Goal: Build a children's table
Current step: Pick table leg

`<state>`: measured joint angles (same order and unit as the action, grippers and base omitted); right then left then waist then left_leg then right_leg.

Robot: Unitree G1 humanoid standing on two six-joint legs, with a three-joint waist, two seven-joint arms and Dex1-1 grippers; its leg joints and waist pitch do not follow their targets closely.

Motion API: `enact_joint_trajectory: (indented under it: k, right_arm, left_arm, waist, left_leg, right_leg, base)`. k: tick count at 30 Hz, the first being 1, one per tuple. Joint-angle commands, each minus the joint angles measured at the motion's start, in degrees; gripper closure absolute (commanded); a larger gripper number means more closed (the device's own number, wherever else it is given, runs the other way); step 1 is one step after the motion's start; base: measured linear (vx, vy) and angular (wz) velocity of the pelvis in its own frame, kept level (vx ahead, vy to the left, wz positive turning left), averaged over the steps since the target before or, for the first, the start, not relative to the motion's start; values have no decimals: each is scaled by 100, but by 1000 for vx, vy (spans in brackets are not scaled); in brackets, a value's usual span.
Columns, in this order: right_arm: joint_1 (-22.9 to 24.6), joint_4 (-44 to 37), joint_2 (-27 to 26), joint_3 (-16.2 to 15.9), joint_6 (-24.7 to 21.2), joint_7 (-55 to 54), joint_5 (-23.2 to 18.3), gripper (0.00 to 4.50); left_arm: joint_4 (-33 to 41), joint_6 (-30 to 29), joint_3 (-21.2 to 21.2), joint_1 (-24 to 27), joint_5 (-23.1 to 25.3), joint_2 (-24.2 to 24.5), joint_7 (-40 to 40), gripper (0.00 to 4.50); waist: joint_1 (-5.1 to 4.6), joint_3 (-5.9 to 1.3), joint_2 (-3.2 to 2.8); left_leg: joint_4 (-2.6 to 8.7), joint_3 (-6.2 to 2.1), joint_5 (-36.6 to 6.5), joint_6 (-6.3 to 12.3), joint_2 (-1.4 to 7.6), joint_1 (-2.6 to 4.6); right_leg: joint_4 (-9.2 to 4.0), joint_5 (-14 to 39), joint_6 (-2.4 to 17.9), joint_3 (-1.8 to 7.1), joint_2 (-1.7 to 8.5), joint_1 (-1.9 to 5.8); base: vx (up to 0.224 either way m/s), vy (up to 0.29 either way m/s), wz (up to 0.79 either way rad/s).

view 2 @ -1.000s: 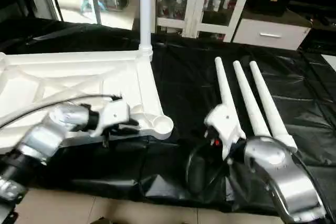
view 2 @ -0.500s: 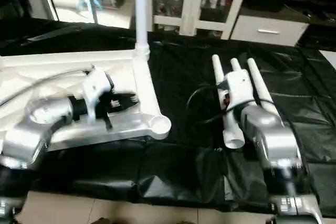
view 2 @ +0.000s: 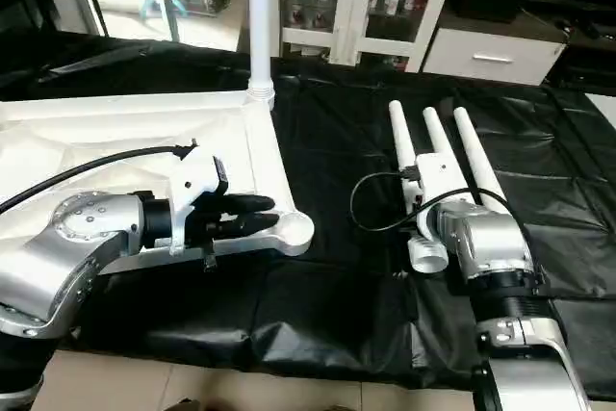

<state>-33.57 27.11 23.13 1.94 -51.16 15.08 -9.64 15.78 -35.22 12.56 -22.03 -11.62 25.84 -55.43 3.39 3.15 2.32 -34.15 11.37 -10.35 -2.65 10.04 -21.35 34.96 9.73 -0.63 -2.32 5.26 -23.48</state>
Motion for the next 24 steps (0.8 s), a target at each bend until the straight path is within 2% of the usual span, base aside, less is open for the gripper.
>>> enact_joint_trajectory:
  k: [1, 7, 20, 24]
  right_arm:
    - [15, 171, 12, 93, -155, -31, -29, 22]
    - [-35, 243, 18, 126, -196, -14, -10, 64]
    - [-68, 347, 4, 237, -294, 21, -13, 190]
    - [-37, 330, -19, 323, -300, -12, -47, 216]
  left_arm:
    - [174, -106, 98, -15, -47, 72, -84, 336]
    - [303, -177, 153, -41, -145, 217, -184, 336]
    - [291, -169, 173, -72, -182, 371, -121, 336]
    - [316, -207, 161, -64, -237, 374, -113, 336]
  waist:
    - [9, -357, 3]
    - [12, -358, -4]
    - [19, -365, 11]
    - [22, -369, 6]
  left_leg:
    - [422, -100, -1317, -264, 236, 100]
    - [431, -109, -1445, -348, 236, 112]
    - [420, -103, -1353, -337, 230, 109]
    - [418, -101, -1308, -338, 229, 110]
  right_leg:
    - [-392, 1404, 1019, 192, 225, 214]
    - [-397, 1487, 985, 189, 222, 206]
    - [-385, 1434, 1000, 192, 223, 217]
    - [-377, 1373, 1014, 189, 221, 215]
  base:
    - [0, 0, 0]
    - [0, 0, 0]
    - [0, 0, 0]
    - [0, 0, 0]
